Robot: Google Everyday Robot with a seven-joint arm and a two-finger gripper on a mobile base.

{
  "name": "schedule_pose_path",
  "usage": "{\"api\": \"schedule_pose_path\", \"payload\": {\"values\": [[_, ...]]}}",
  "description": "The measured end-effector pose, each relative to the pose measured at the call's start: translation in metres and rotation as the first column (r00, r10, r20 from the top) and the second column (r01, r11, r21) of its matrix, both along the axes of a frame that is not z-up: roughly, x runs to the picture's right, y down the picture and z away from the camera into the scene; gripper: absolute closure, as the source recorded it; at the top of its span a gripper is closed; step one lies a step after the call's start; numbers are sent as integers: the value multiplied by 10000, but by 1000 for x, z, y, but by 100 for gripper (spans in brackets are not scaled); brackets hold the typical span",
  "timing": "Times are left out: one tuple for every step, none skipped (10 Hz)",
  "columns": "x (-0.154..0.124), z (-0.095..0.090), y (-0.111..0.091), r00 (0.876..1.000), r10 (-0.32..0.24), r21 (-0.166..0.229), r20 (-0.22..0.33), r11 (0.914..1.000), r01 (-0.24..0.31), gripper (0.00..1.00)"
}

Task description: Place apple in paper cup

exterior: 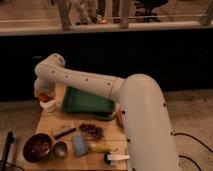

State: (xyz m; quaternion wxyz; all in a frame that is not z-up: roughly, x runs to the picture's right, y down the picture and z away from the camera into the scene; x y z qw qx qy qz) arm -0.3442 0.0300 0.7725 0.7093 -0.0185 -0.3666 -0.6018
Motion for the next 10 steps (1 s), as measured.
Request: {"api": "schedule_pose_path", "payload": {"values": [[0,1,0,10000,-34,-27,-80,10000,34,88],[-1,2,0,9999,-60,-39,-120,10000,60,81],[-2,2,0,9999,-86,-46,-136,10000,85,72],[-3,2,-1,9998,-104,-42,-143,9999,104,57],[-4,2,-2,9999,-95,-39,-137,9999,95,48],[-3,2,-2,9999,-81,-37,-139,10000,81,40],[-2,3,-3,9999,-59,-45,-136,10000,58,28],[-2,3,-3,9999,-43,-41,-126,10000,42,23],[-2,4,-4,9999,-23,-26,-119,10000,23,20],[-1,4,-5,9999,-21,-12,-109,10000,21,20]]}}
